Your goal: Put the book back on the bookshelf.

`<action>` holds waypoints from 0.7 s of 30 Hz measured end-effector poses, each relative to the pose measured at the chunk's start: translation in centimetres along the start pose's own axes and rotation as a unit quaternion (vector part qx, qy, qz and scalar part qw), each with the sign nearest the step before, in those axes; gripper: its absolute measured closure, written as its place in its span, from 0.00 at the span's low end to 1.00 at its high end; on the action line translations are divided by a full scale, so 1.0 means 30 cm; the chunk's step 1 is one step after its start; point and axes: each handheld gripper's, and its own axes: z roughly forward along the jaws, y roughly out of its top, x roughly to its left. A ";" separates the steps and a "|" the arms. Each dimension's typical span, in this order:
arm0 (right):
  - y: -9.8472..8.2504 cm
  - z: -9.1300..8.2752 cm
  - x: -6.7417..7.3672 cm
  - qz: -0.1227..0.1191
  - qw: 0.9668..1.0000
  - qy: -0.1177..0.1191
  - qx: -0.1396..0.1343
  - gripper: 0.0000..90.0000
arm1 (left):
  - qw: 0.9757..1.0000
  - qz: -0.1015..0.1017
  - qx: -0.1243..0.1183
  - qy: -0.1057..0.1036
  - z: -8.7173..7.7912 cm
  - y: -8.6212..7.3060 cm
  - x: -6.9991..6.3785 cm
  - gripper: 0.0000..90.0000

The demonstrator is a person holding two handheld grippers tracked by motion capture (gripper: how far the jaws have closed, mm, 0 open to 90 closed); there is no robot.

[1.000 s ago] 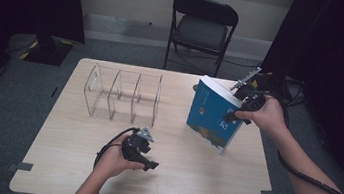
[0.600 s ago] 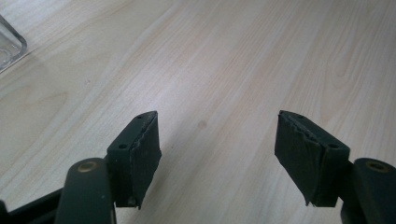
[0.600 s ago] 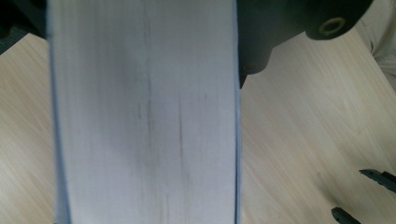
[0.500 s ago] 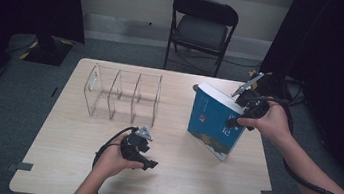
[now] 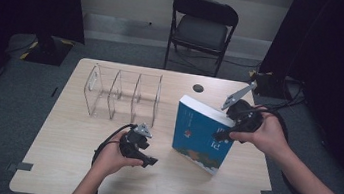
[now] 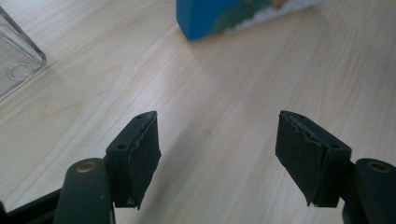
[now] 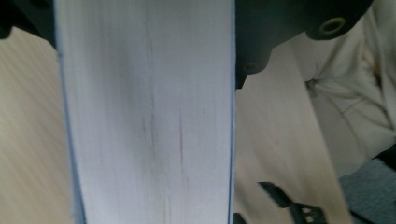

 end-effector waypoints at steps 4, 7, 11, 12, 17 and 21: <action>0.015 0.024 0.051 -0.023 1.000 0.021 -0.008 0.68 | 1.000 0.001 0.004 -0.001 -0.017 -0.001 0.010 0.33; 0.024 0.032 0.071 -0.045 0.998 0.031 -0.010 0.68 | 1.000 -0.002 0.001 0.000 -0.022 -0.004 0.009 0.33; 0.005 0.035 0.068 -0.052 0.998 0.033 -0.019 0.67 | 1.000 0.006 -0.004 -0.003 -0.025 -0.002 0.007 0.32; -0.009 0.035 0.067 -0.061 0.997 0.035 -0.022 0.67 | 1.000 0.003 -0.009 -0.005 -0.023 -0.002 0.004 0.32; -0.029 0.037 0.062 -0.075 0.996 0.033 -0.033 0.67 | 1.000 0.001 -0.002 -0.010 -0.017 0.002 0.000 0.31; -0.051 0.038 0.052 -0.074 0.996 0.035 -0.040 0.67 | 1.000 0.001 0.001 -0.015 -0.013 0.013 -0.006 0.29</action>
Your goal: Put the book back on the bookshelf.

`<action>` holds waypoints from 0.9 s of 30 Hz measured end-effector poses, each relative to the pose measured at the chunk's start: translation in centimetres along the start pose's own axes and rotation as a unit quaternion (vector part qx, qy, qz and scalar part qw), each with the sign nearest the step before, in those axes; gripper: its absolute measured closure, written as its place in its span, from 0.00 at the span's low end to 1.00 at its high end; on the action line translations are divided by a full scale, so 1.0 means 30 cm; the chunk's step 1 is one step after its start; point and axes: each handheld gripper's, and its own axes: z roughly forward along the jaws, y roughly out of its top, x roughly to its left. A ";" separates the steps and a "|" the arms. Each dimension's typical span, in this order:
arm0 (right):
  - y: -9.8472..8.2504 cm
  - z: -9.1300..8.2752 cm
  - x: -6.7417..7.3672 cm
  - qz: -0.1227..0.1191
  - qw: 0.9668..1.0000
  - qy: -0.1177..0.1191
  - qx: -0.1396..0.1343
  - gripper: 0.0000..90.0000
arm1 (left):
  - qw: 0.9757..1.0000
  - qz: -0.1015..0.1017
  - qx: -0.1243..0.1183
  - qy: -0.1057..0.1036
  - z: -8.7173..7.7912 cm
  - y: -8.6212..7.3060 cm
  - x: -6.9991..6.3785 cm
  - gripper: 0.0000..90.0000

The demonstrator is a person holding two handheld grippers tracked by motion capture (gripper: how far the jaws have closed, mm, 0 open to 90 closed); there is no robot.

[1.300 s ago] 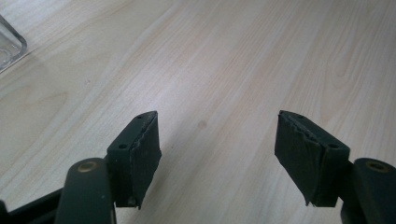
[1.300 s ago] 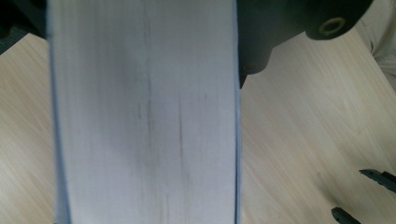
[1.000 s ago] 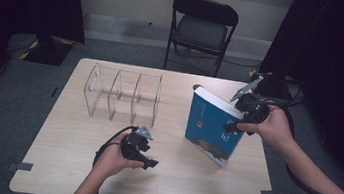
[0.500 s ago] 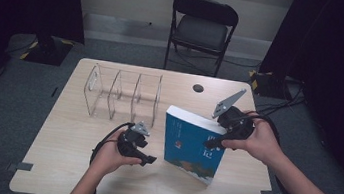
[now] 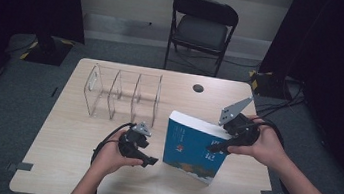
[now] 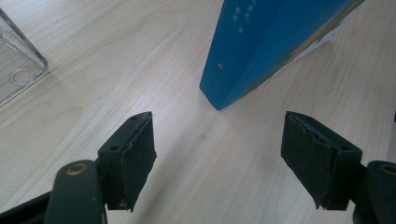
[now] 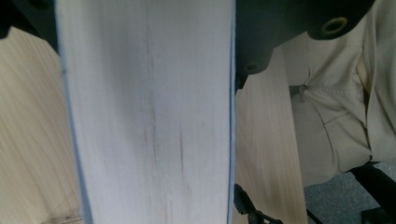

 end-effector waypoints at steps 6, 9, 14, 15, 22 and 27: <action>-0.015 0.000 -0.002 -0.013 1.000 -0.001 0.007 0.67 | 1.000 0.010 0.007 -0.003 0.009 0.014 -0.007 0.29; -0.024 -0.001 -0.005 -0.011 1.000 -0.004 0.002 0.67 | 1.000 0.018 0.008 -0.004 0.015 0.021 -0.010 0.29; -0.023 -0.002 -0.003 -0.013 1.000 -0.005 0.004 0.66 | 1.000 0.022 0.005 -0.012 0.021 0.040 -0.015 0.29; -0.023 -0.001 -0.002 -0.012 1.000 -0.006 0.003 0.66 | 1.000 0.025 0.005 -0.011 0.022 0.049 -0.016 0.30; -0.024 -0.002 0.006 -0.007 1.000 -0.010 0.004 0.65 | 0.999 0.040 0.004 -0.011 0.026 0.089 -0.023 0.30; -0.025 -0.001 0.010 -0.011 1.000 -0.013 0.001 0.64 | 0.999 0.052 0.005 -0.012 0.012 0.118 -0.025 0.30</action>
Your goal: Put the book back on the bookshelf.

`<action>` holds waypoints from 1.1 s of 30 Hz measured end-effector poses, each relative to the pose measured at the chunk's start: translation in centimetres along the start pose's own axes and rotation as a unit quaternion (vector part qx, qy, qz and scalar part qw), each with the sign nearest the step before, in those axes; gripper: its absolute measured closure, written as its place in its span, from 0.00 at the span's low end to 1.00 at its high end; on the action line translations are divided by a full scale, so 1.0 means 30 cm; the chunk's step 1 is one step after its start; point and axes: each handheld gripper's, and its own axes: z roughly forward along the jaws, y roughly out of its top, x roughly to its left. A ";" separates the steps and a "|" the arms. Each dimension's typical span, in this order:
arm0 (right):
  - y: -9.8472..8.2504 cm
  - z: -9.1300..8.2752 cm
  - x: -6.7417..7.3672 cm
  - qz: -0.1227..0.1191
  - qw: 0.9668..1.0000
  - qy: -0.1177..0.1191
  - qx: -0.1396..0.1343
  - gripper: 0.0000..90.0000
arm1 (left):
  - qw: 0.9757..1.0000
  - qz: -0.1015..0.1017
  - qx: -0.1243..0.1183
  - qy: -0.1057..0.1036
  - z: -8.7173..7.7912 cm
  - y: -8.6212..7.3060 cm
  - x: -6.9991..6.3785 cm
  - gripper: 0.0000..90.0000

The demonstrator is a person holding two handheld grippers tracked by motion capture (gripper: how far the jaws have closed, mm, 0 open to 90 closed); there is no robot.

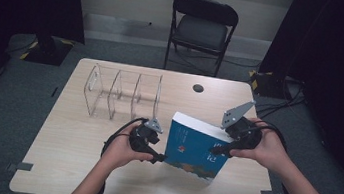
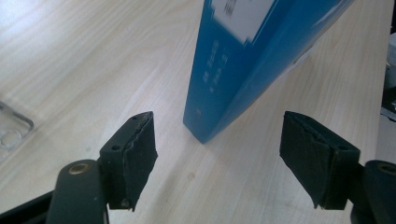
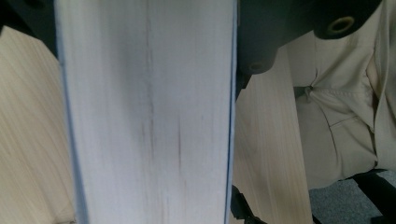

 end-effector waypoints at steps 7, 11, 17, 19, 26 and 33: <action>0.004 -0.006 0.008 -0.003 1.000 -0.008 0.002 0.62 | 1.000 0.026 -0.003 -0.013 -0.022 0.057 0.001 0.30; 0.003 -0.011 0.005 -0.007 1.000 -0.009 -0.003 0.59 | 0.999 0.037 -0.007 -0.017 -0.045 0.096 -0.004 0.30; -0.003 -0.009 0.003 -0.007 1.000 -0.010 -0.005 0.55 | 0.998 0.055 -0.009 -0.021 -0.069 0.148 -0.016 0.30; -0.008 -0.004 0.003 -0.004 1.000 -0.006 -0.007 0.53 | 0.997 0.062 -0.025 -0.032 -0.077 0.168 -0.021 0.29; -0.026 -0.004 0.001 -0.003 1.000 -0.013 -0.023 0.45 | 0.996 0.076 -0.027 -0.034 -0.087 0.193 -0.030 0.33; -0.102 -0.008 -0.009 0.018 0.997 -0.025 -0.067 0.43 | 0.994 0.108 -0.018 -0.021 -0.094 0.214 -0.050 0.47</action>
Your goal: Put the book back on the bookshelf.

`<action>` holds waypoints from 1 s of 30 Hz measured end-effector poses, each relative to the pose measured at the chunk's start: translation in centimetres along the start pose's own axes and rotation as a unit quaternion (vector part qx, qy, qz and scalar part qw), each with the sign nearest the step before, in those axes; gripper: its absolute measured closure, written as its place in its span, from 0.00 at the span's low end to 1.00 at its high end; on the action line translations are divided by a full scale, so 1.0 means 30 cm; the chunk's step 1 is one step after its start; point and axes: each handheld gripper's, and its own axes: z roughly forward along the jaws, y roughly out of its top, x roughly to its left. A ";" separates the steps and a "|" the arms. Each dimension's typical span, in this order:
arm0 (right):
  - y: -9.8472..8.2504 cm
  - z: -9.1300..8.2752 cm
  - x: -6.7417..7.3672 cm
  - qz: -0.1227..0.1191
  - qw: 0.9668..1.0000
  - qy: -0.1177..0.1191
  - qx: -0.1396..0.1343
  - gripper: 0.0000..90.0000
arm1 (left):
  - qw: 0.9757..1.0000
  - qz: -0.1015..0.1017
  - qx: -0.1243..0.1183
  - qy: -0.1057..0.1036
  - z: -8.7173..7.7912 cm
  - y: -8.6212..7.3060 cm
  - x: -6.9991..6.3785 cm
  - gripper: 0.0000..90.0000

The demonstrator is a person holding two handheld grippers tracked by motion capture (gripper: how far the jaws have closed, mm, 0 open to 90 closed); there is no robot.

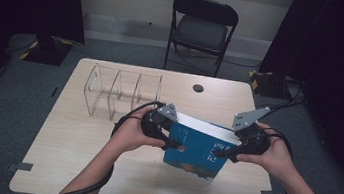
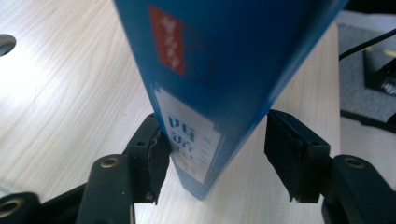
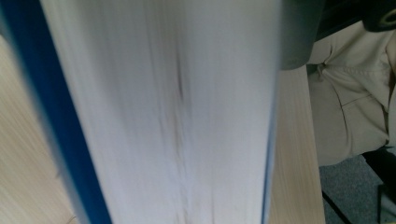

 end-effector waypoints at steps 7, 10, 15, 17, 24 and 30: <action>-0.057 -0.012 -0.010 0.025 0.999 0.001 -0.030 0.42 | 1.000 0.002 0.011 0.000 -0.012 0.002 -0.014 0.53; -0.079 -0.009 -0.014 0.033 0.999 0.003 -0.036 0.42 | 1.000 0.003 0.020 -0.002 -0.021 0.001 -0.027 0.56; -0.106 0.003 -0.020 0.041 0.998 0.004 -0.041 0.42 | 1.000 0.005 0.015 -0.006 -0.031 0.008 -0.039 0.56; -0.114 0.009 -0.019 0.044 0.998 0.005 -0.040 0.42 | 0.999 0.009 0.033 -0.003 -0.046 0.035 -0.049 0.56; -0.135 0.017 -0.016 0.047 0.998 0.003 -0.028 0.42 | 0.999 0.015 0.052 0.007 -0.075 0.083 -0.059 0.54; -0.161 0.030 -0.020 0.057 0.998 0.009 -0.027 0.41 | 0.997 0.023 0.075 0.013 -0.093 0.116 -0.068 0.56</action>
